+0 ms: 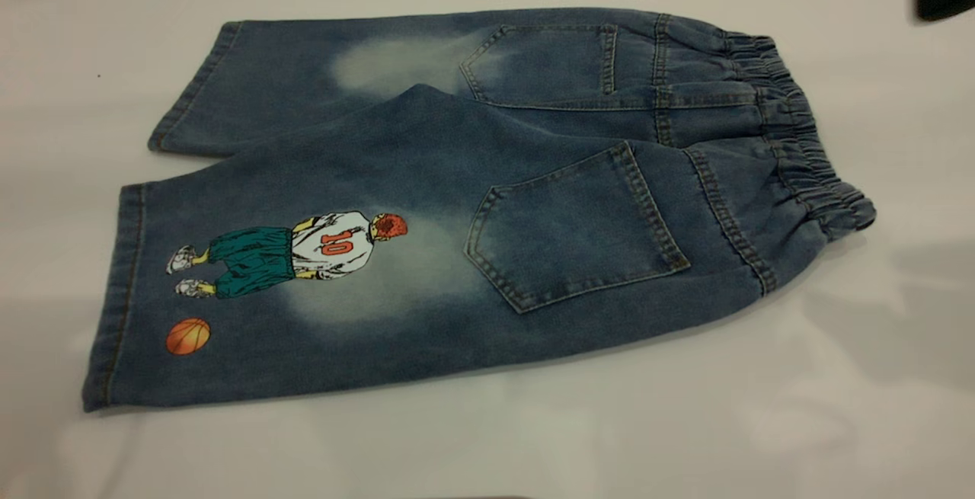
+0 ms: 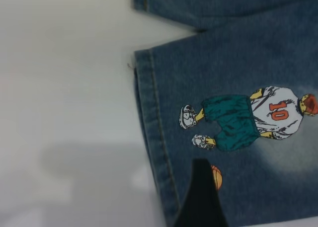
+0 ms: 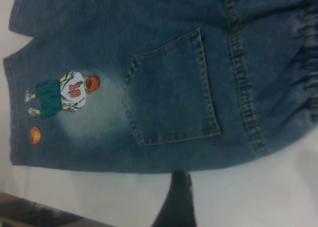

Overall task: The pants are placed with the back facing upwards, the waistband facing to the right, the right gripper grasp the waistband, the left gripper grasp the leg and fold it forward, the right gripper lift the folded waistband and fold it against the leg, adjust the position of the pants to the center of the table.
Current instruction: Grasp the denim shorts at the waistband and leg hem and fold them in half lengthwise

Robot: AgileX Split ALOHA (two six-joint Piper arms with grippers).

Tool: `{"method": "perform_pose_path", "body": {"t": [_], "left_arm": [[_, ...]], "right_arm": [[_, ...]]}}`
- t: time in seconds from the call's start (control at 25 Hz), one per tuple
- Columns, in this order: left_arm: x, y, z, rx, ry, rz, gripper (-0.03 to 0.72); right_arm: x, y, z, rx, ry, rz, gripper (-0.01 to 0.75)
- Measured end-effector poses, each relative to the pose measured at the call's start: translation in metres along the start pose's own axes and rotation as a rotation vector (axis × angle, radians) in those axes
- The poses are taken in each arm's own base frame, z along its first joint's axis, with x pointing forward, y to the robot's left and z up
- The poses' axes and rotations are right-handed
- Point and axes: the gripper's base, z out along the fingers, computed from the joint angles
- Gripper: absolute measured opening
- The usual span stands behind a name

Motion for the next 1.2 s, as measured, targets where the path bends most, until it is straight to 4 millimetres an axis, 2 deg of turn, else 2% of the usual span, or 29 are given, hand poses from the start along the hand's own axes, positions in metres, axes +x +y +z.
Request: {"method": "perform_pose_path", "body": {"t": [0.12, 0.28, 0.64, 0.84, 1.2], "left_arm": [[-0.001, 0.001, 0.013, 0.002, 0.012, 0.022, 0.517], [-0.001, 0.002, 0.02, 0.007, 0.011, 0.062, 0.517], [-0.002, 0.001, 0.022, 0.017, 0.002, 0.082, 0.517], [-0.003, 0.001, 0.022, 0.015, -0.002, 0.083, 0.517], [-0.003, 0.001, 0.022, 0.014, -0.005, 0.083, 0.517]], "right_arm": [[-0.002, -0.016, 0.028, -0.012, 0.058, 0.063, 0.586], [0.001, -0.037, 0.063, -0.015, 0.112, 0.158, 0.586], [0.011, -0.073, 0.113, 0.004, 0.127, 0.304, 0.586], [0.012, -0.084, 0.122, 0.018, 0.101, 0.334, 0.586], [0.005, -0.108, 0.111, 0.069, 0.037, 0.38, 0.586]]}}
